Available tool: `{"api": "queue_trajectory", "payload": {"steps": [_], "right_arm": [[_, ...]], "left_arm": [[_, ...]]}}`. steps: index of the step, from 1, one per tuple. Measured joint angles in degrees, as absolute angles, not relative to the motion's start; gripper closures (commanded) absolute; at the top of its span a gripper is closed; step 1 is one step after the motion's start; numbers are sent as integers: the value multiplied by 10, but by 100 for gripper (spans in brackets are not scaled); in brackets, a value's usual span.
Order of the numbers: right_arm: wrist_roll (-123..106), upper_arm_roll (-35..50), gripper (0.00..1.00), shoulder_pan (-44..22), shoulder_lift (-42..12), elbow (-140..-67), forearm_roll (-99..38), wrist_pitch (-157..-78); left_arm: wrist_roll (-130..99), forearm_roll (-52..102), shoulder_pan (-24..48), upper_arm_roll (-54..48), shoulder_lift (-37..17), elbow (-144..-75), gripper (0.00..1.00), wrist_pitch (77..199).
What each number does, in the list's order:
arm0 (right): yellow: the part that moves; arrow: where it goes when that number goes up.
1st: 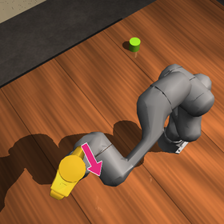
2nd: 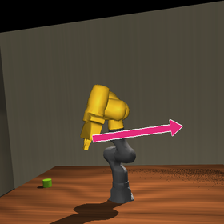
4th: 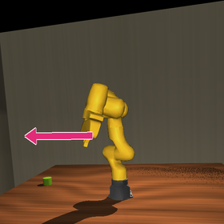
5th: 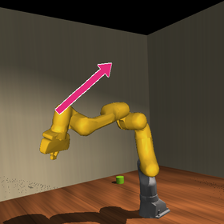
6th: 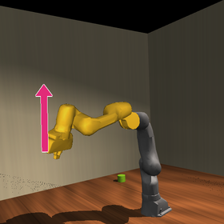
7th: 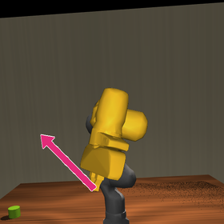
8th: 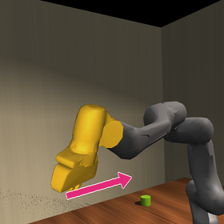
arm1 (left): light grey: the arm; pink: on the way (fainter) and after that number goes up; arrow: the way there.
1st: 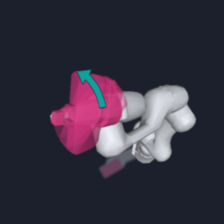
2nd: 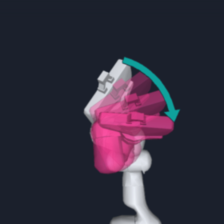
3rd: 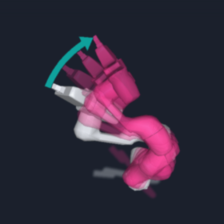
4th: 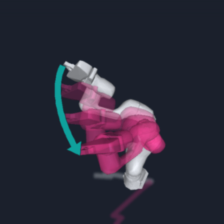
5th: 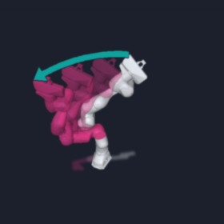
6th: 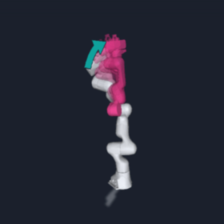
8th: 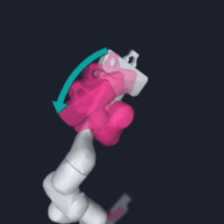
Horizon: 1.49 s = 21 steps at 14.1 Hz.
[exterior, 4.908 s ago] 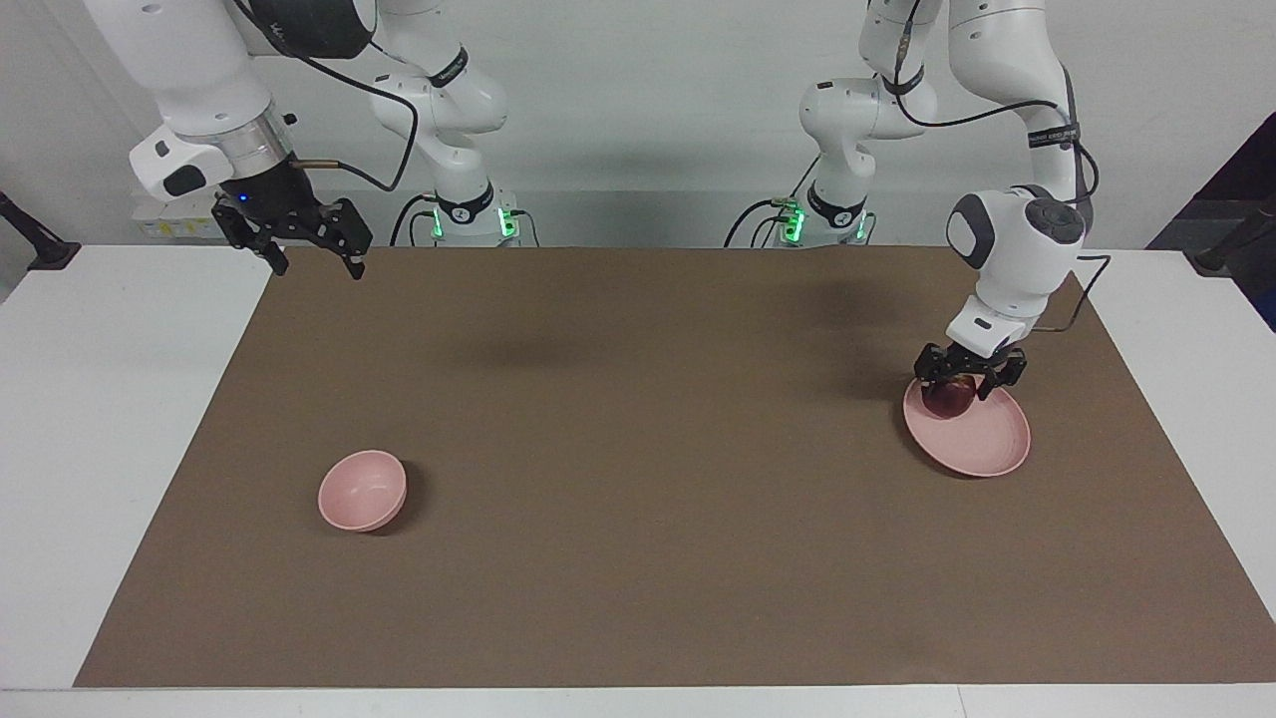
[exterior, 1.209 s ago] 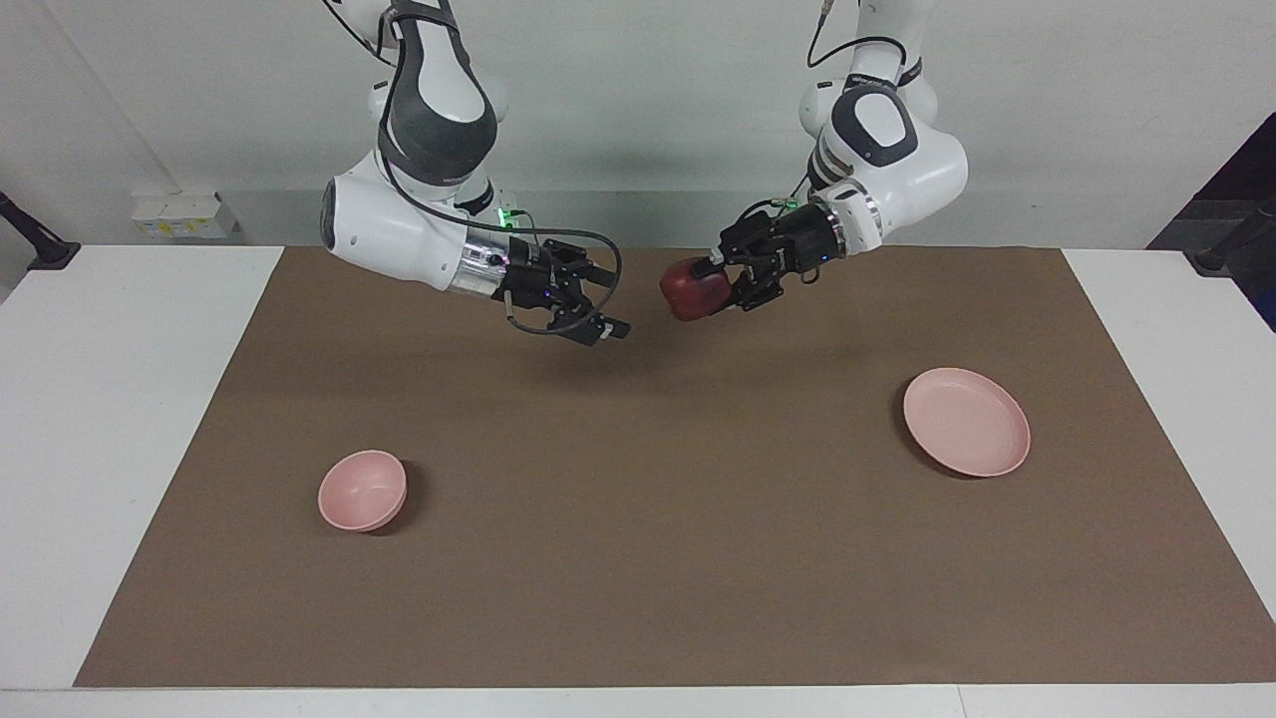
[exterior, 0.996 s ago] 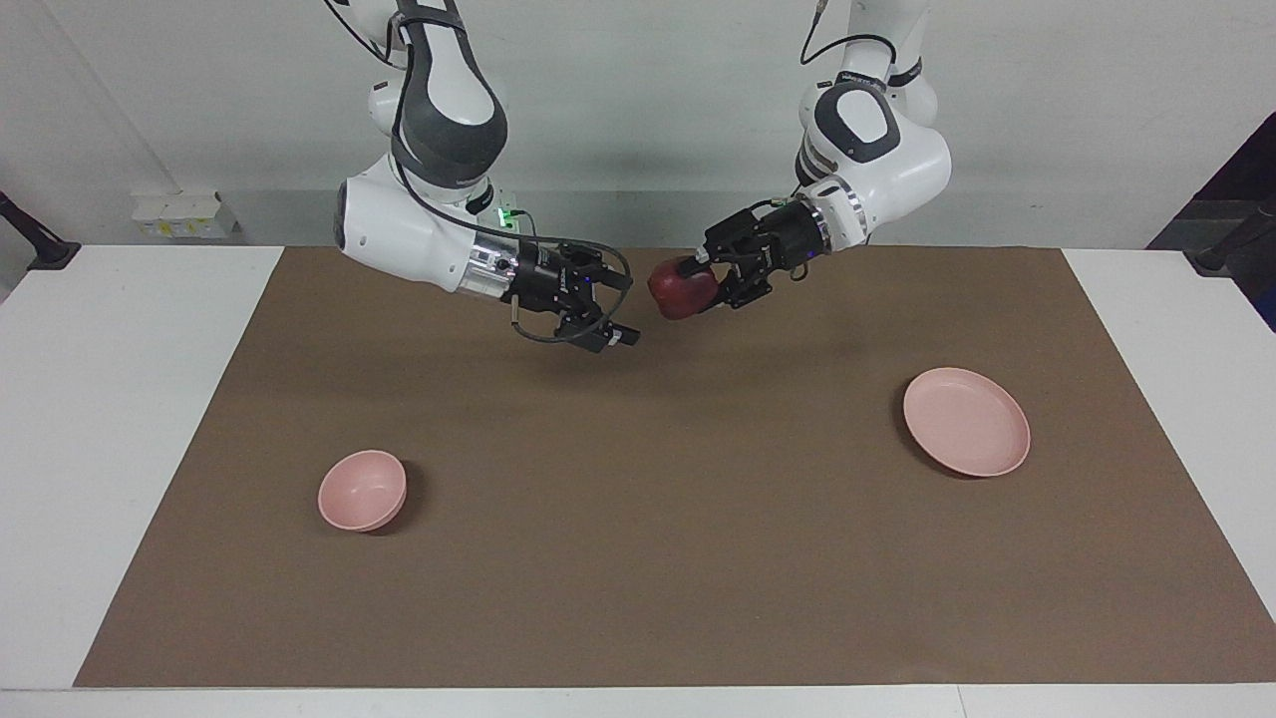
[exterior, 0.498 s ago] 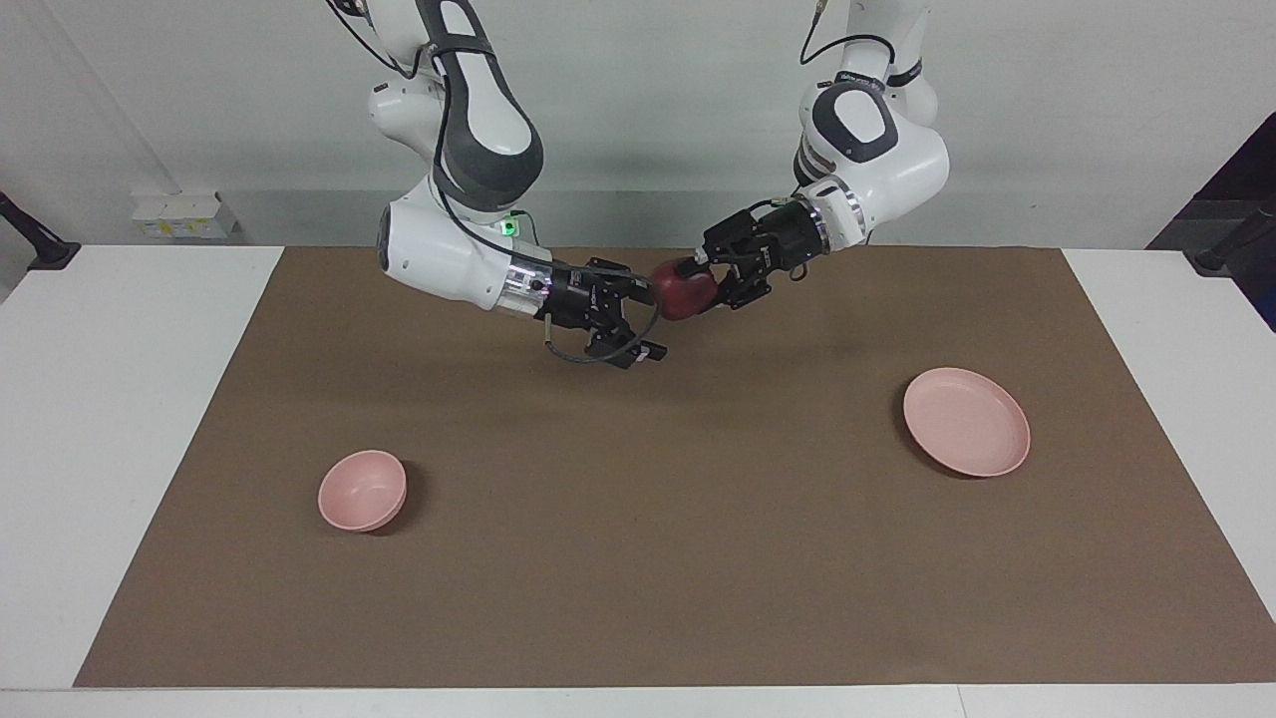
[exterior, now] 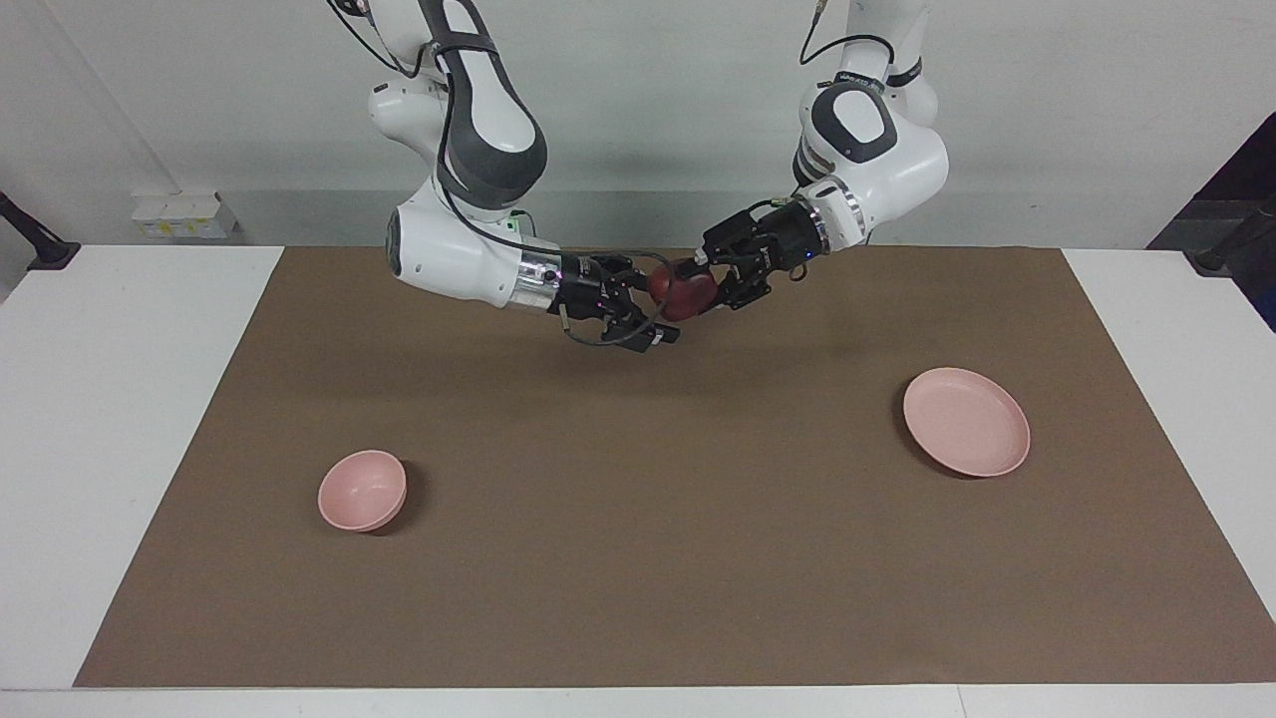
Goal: Move apple from plate to bowl
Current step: 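Carry the apple toward the right gripper while the right gripper opens around it, then close the right gripper on the apple and open the left gripper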
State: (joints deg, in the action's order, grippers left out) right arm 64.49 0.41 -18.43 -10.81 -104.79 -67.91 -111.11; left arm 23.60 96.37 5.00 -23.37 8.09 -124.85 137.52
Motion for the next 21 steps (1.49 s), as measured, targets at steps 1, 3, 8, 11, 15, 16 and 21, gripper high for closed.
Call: {"api": "queue_trajectory", "payload": {"steps": [1,3,8,11,15,16,21], "right_arm": [[645,4,0,-184,-108,-1048,-679,-1104],[645,3,0,-184,-107,-1048,-683,-1100],[645,-3,0,-180,-108,-1047,-698,-1071],[645,-3,0,-176,-109,-1047,-730,-1058],[645,-1,0,-176,-104,-1041,-759,-1046],[645,-2,35,-176,-104,-1041,-763,-1046],[641,-2,100,-170,-104,-1041,-764,-1037]], "left_arm": [[236,964,50,-234,81,-1249,100,1375],[236,964,50,-234,81,-1248,100,1375],[225,964,50,-237,86,-1248,100,1373],[210,964,50,-238,89,-1248,100,1373],[186,958,50,-243,80,-1249,100,1375],[183,957,50,-243,79,-1249,100,1375],[176,957,50,-245,79,-1248,100,1377]]}}
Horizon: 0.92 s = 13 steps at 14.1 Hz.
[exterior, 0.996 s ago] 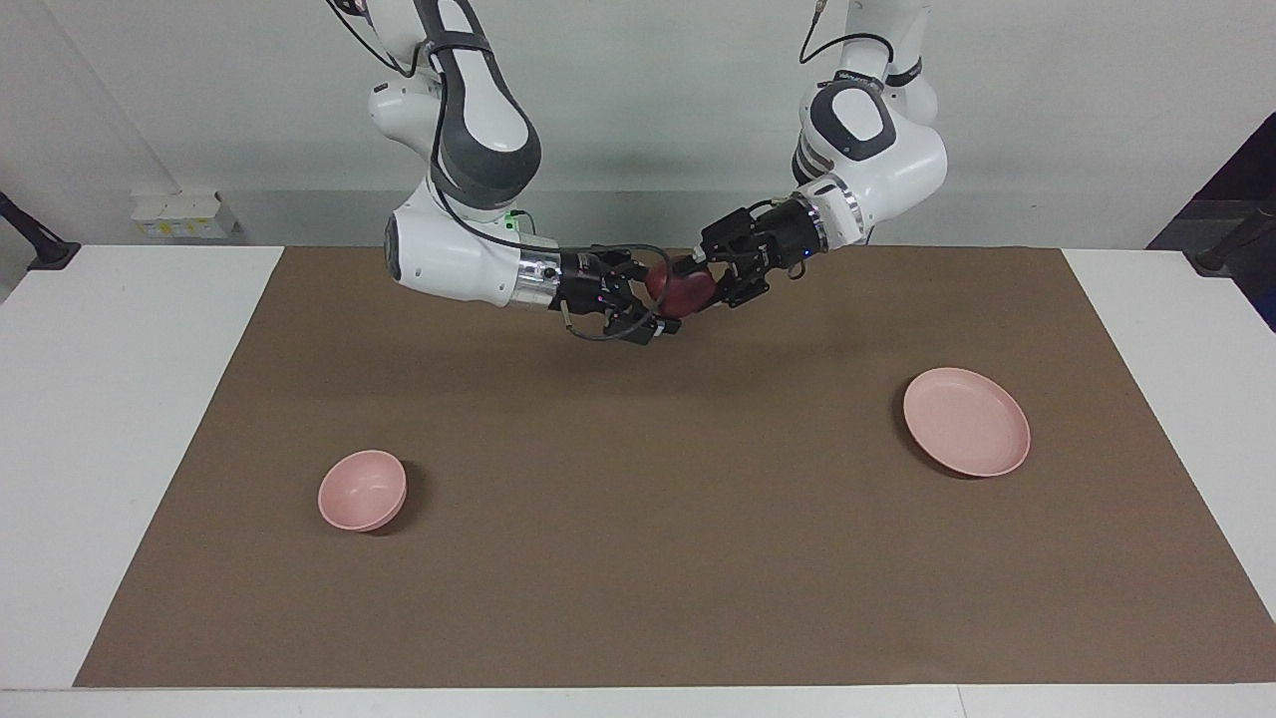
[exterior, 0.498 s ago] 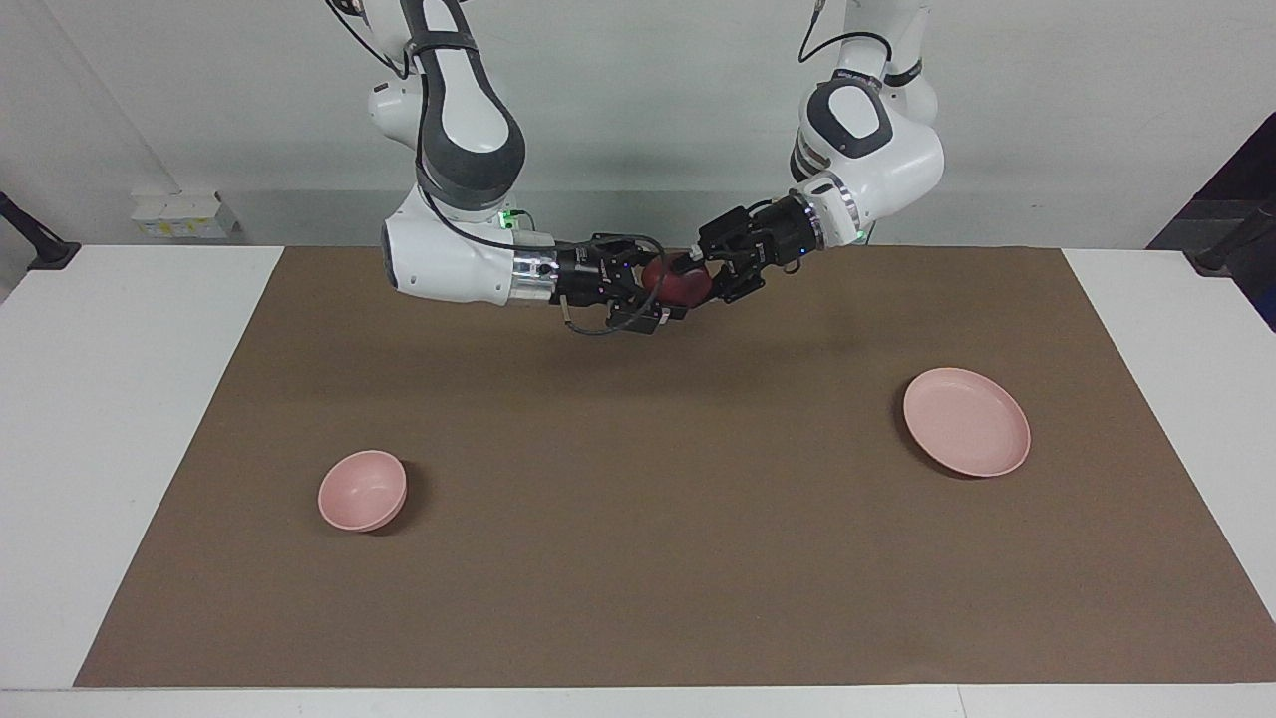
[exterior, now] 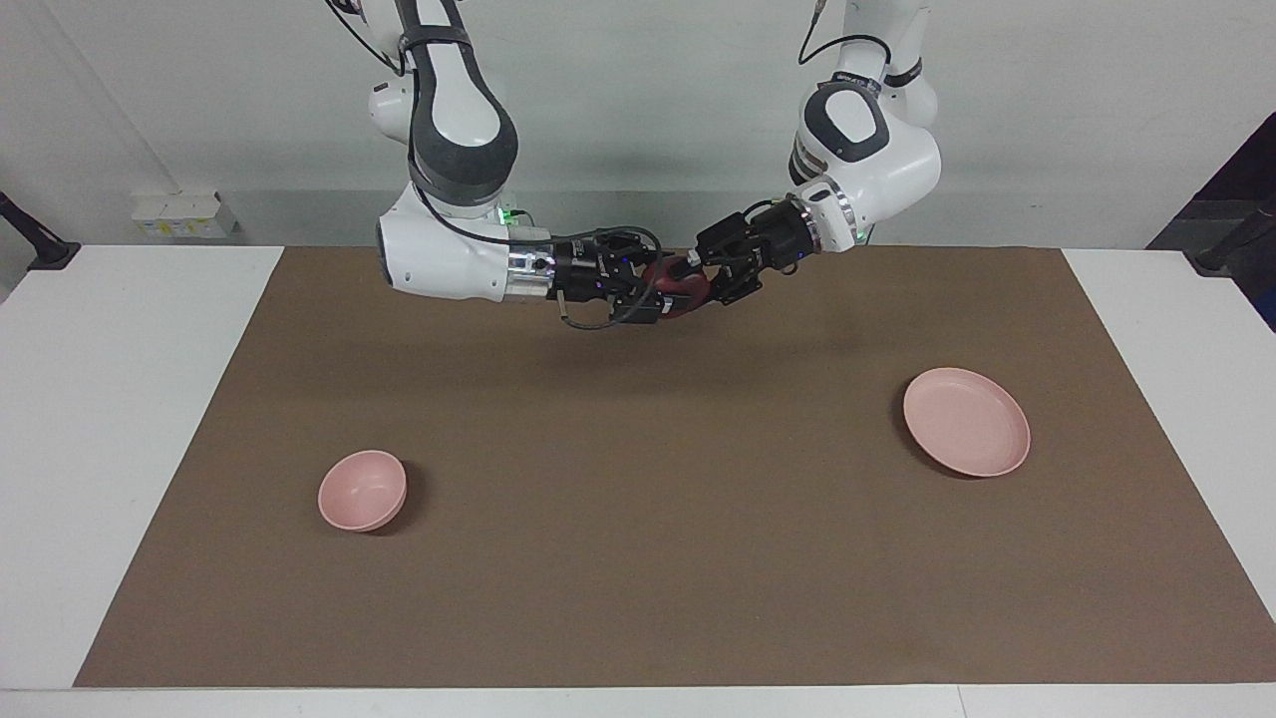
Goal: Move apple from plate to bowl
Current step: 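Close the right gripper on the apple and open the left gripper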
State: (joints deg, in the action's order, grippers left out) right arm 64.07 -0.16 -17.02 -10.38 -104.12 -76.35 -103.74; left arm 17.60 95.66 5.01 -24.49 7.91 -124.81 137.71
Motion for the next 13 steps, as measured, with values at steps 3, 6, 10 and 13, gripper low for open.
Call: {"api": "queue_trajectory", "payload": {"steps": [3,6,10,13], "right_arm": [[641,-2,100,-169,-104,-1041,-763,-1035],[641,-2,100,-169,-104,-1041,-763,-1035],[639,-4,100,-167,-101,-1035,-720,-1035],[634,-6,100,-139,-97,-1023,-641,-1037]], "left_arm": [[174,957,50,-246,79,-1248,73,1377],[172,956,50,-246,79,-1248,19,1378],[143,905,50,-250,79,-1243,7,1378],[137,881,51,-252,79,-1243,0,1377]]}}
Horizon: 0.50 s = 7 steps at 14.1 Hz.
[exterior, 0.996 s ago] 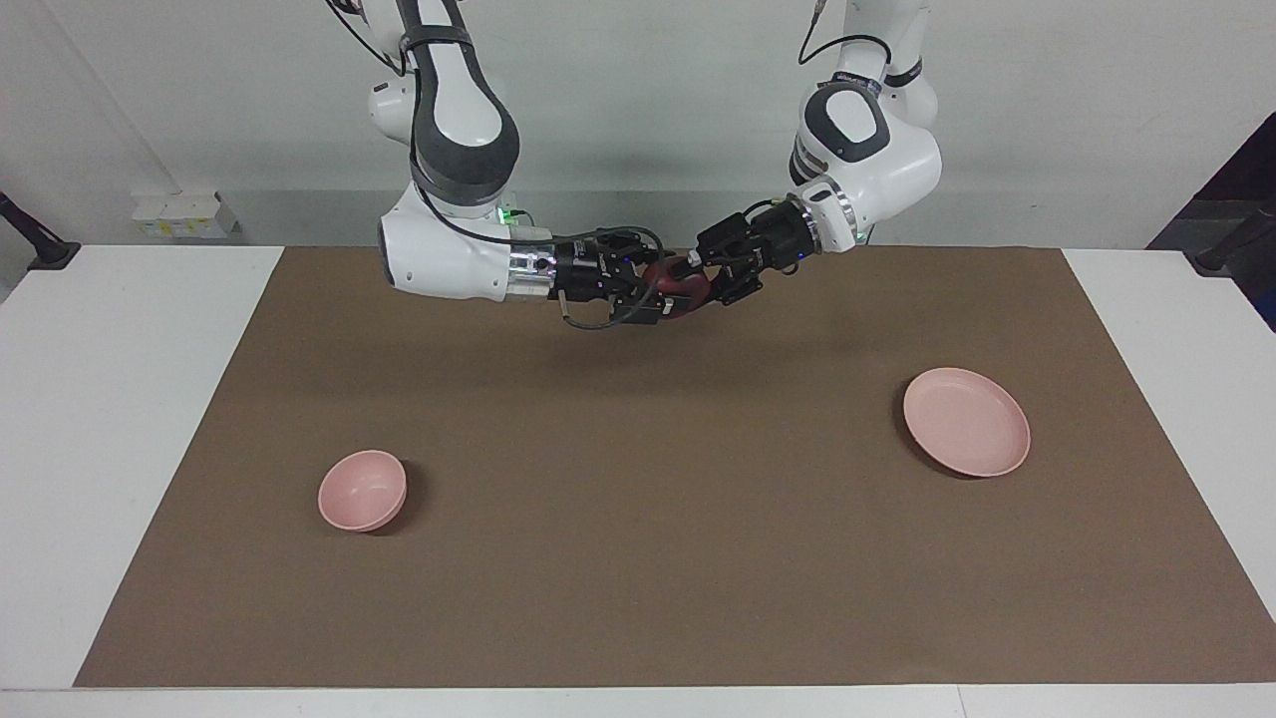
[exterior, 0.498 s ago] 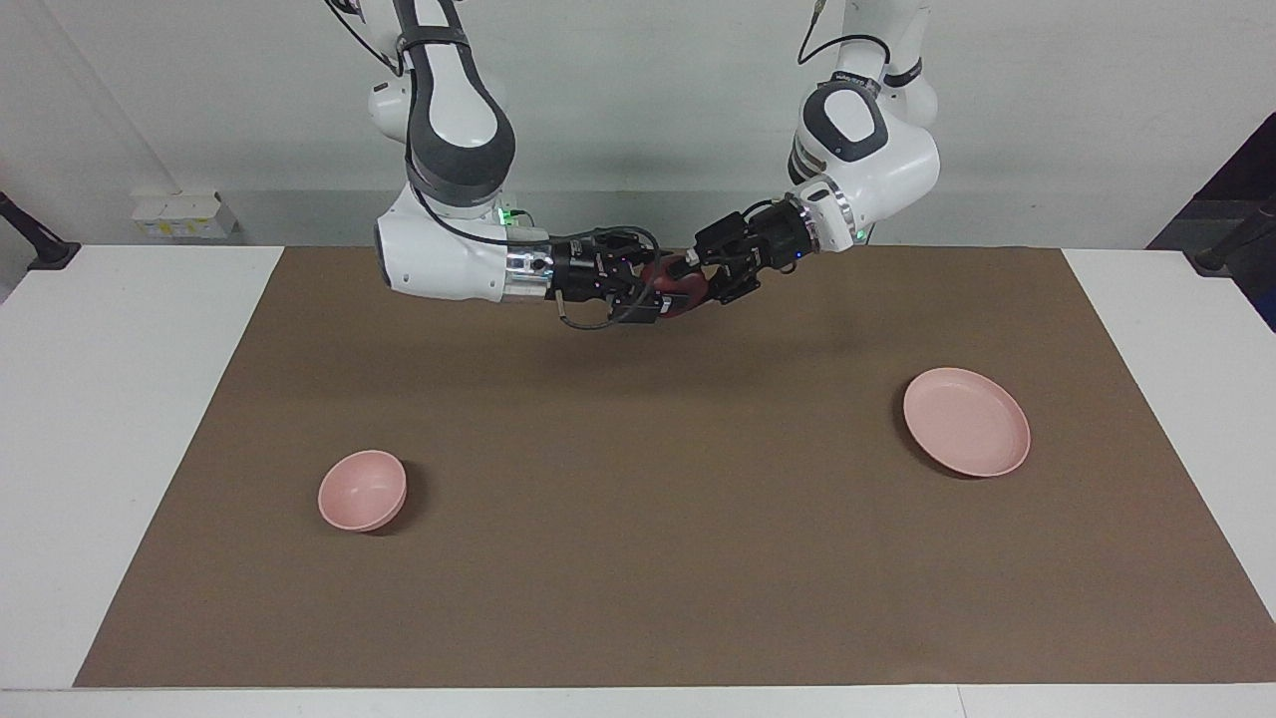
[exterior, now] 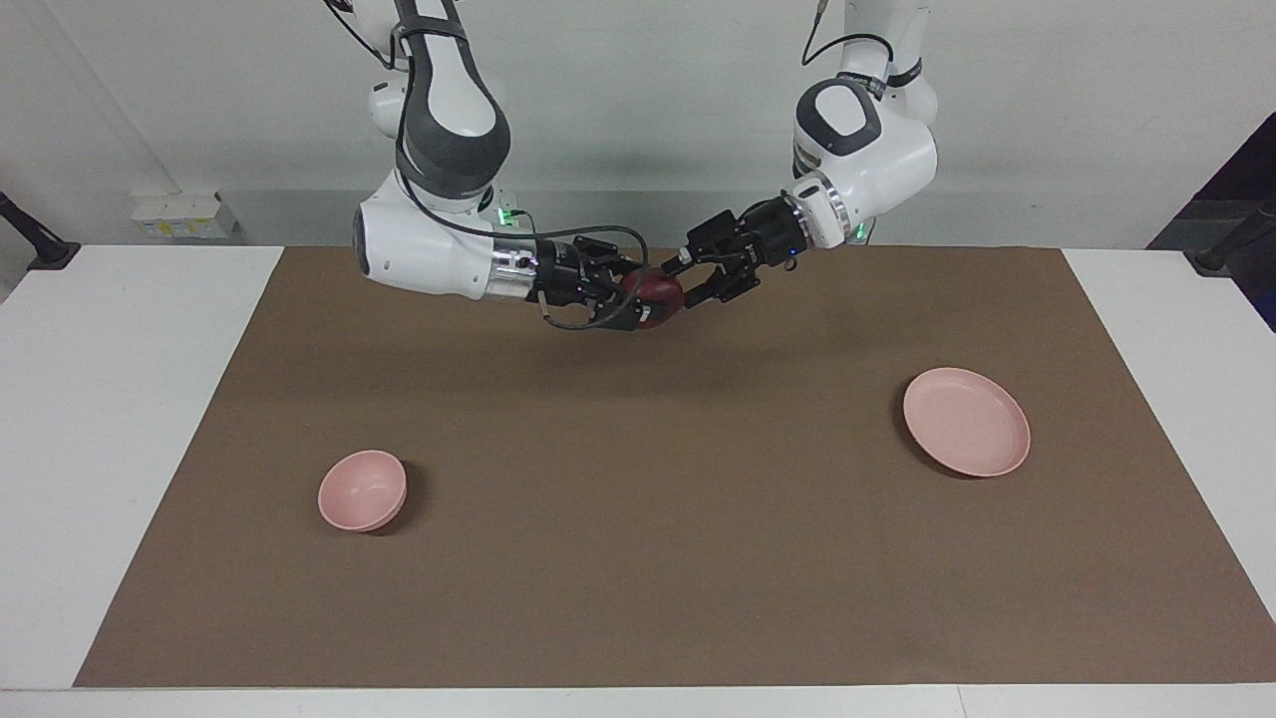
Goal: Move apple from plate to bowl
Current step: 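Close the right gripper on the apple and open the left gripper, then move the apple over the cup while the left gripper withdraws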
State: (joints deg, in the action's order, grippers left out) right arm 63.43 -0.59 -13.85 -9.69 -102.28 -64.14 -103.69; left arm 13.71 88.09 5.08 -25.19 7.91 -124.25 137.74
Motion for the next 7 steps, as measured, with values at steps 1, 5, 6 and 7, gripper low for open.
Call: {"api": "queue_trajectory", "payload": {"steps": [1,5,6,7], "right_arm": [[631,-6,100,-127,-94,-1019,-618,-1037],[624,-8,100,-101,-86,-990,-456,-1037],[622,-8,100,-95,-85,-985,-425,-1037],[611,-8,100,-87,-85,-981,-406,-1037]], "left_arm": [[136,865,51,-252,79,-1243,0,1377],[107,673,51,-251,79,-1248,0,1372],[91,615,50,-250,78,-1250,0,1360],[80,560,48,-247,78,-1251,0,1340]]}}
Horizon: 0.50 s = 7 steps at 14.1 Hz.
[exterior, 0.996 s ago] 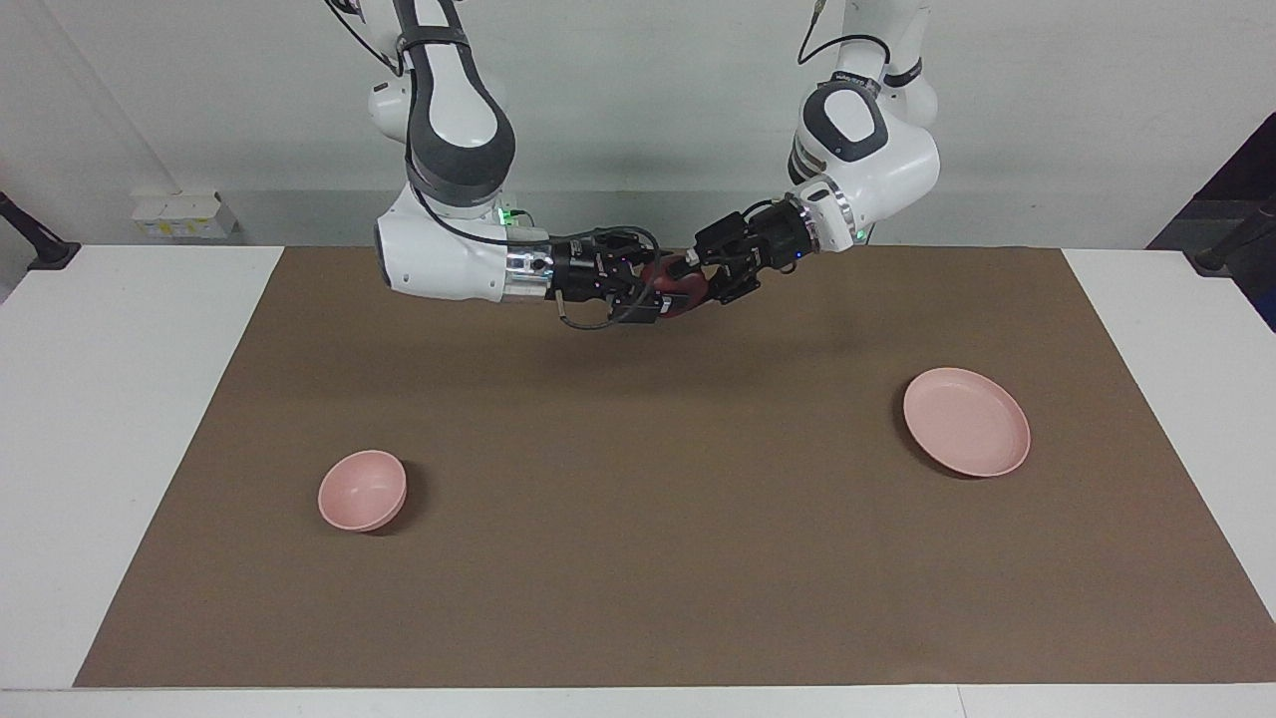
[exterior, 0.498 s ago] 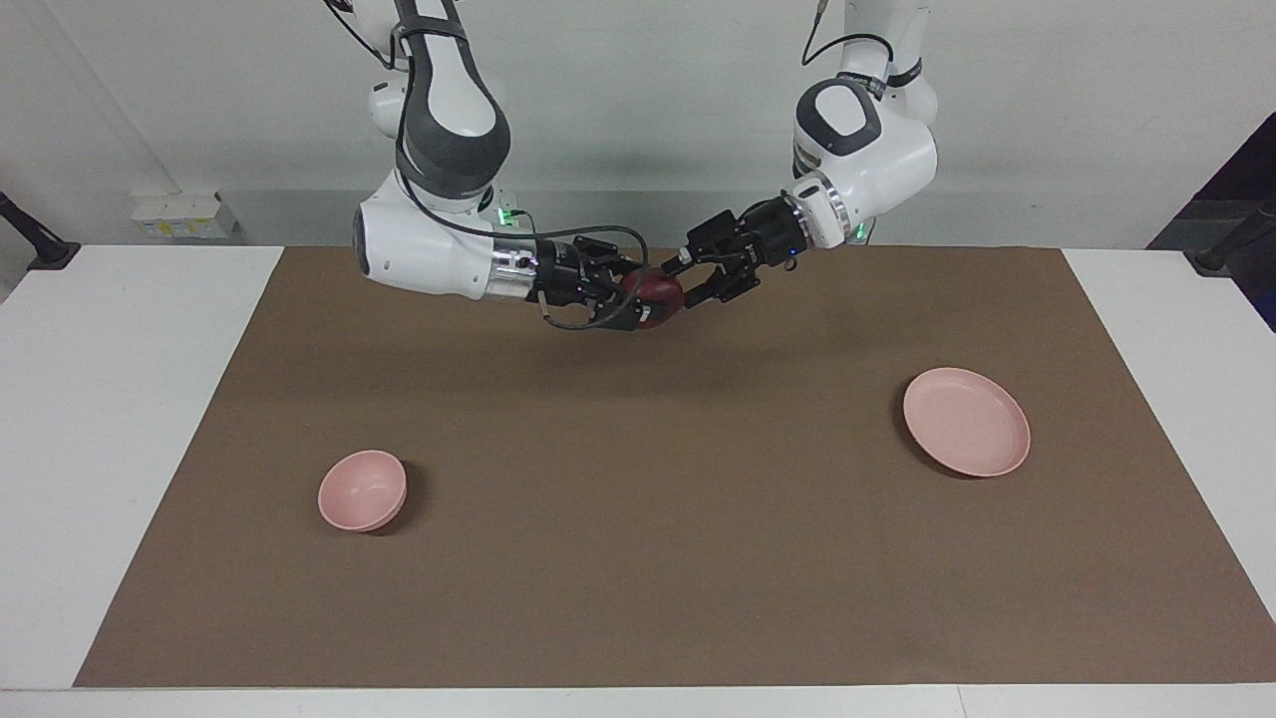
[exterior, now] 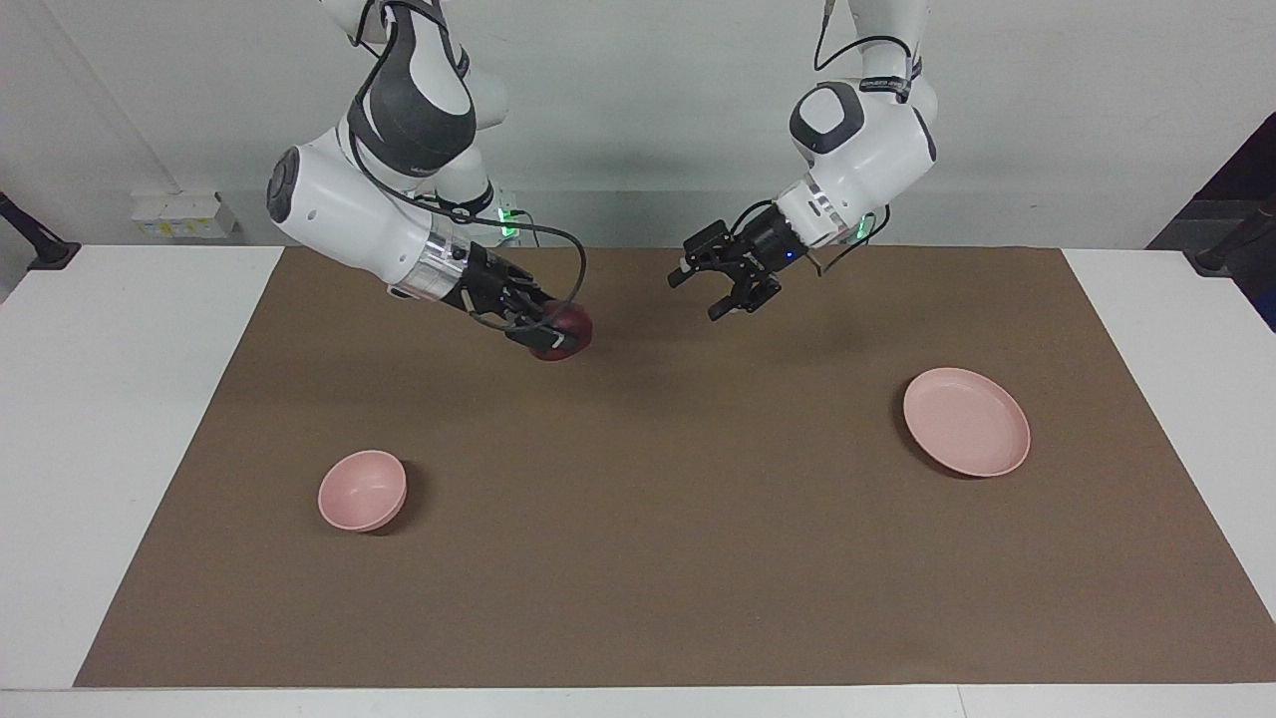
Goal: Move apple from plate to bowl
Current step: 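Move the apple over the cup while the left gripper withdraws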
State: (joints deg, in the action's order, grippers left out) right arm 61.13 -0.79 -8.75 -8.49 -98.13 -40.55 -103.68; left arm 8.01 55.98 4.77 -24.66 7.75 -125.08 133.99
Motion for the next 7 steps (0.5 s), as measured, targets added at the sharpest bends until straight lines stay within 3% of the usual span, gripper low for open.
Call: {"api": "queue_trajectory", "payload": {"steps": [7], "right_arm": [[475,-10,100,-12,-85,-980,-234,-1038]], "left_arm": [[74,225,25,-123,71,-1244,0,1187]]}}
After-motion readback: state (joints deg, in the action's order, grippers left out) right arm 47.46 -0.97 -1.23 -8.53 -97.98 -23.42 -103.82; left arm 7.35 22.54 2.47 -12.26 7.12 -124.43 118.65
